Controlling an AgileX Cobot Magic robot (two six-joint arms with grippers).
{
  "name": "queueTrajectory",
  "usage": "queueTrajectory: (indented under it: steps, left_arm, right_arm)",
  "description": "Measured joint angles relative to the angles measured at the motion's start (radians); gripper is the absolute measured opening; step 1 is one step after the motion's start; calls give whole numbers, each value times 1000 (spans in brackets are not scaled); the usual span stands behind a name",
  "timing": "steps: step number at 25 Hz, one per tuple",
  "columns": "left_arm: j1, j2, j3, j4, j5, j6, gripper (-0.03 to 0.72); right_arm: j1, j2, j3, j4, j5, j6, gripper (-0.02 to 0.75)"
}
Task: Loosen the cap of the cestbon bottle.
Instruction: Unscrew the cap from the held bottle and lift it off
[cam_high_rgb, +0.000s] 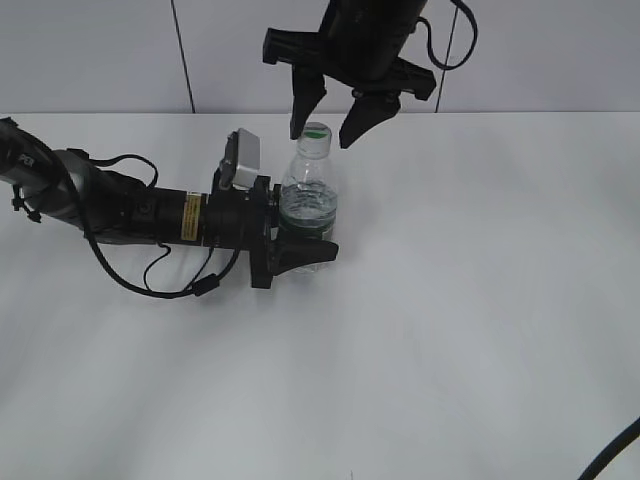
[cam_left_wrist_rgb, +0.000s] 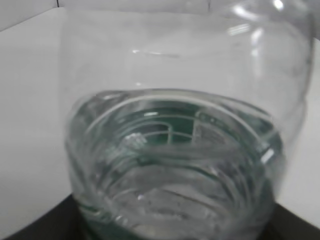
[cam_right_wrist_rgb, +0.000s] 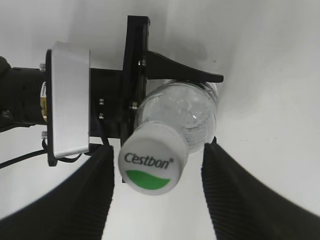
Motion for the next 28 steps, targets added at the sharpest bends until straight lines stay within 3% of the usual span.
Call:
queueTrajectory:
  steps: [12, 18, 28]
  left_arm:
    - [0, 0, 0, 0, 0, 0, 412]
    - [0, 0, 0, 0, 0, 0, 412]
    - [0, 0, 0, -5, 2, 0, 412]
  right_arm:
    - [0, 9, 0, 27, 0, -12, 427]
    - [0, 9, 0, 26, 1, -26, 301]
    - [0, 9, 0, 12, 1, -195, 301]
